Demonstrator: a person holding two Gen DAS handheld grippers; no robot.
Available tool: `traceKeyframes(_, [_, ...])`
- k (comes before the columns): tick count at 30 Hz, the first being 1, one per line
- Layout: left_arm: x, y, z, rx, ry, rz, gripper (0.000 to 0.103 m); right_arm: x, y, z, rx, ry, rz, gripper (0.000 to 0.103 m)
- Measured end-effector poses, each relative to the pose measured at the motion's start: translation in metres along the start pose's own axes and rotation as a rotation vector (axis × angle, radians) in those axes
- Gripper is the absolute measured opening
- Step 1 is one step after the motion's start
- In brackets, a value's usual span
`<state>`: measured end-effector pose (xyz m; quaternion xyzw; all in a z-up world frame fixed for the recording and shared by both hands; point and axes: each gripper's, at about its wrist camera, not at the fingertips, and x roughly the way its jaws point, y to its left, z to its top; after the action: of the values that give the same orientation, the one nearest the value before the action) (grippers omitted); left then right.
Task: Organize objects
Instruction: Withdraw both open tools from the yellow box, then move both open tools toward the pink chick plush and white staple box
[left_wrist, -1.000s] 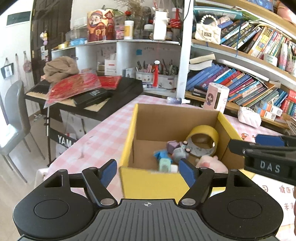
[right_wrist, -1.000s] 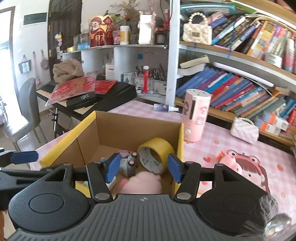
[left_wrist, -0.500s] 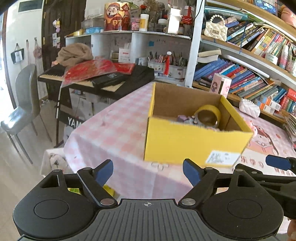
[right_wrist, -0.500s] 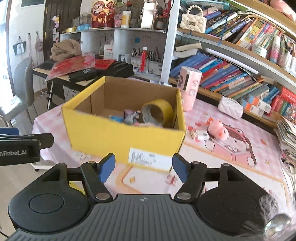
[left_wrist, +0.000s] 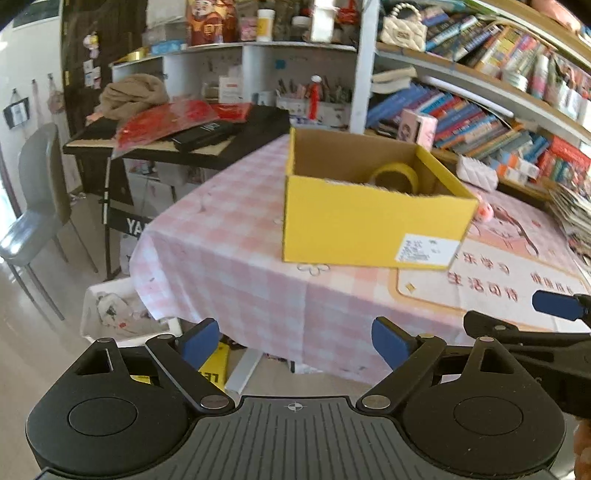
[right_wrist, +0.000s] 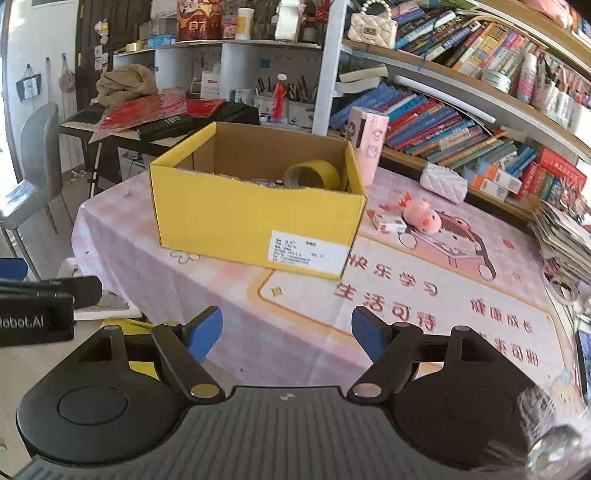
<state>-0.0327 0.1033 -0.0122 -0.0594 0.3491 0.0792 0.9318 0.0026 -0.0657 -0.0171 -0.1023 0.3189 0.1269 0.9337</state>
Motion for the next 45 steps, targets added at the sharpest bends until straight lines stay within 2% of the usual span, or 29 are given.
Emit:
traceKeyframes(18, [0.011, -0.046, 0.0, 0.099, 0.037, -0.149, 0.094, -0.017, -0.038, -0.019, 0.069, 0.031, -0.152, 0.081])
traceKeyframes(27, [0.024, -0.084, 0.006, 0.177, 0.045, -0.219, 0.094, -0.02, -0.073, -0.024, 0.15, 0.045, -0.231, 0.082])
traceKeyframes(39, [0.047, -0.125, 0.024, 0.204, 0.043, -0.23, 0.094, -0.001, -0.114, -0.016, 0.168, 0.042, -0.245, 0.082])
traceKeyframes(45, [0.064, -0.157, 0.036, 0.218, 0.047, -0.237, 0.094, 0.017, -0.146, -0.008, 0.181, 0.055, -0.245, 0.082])
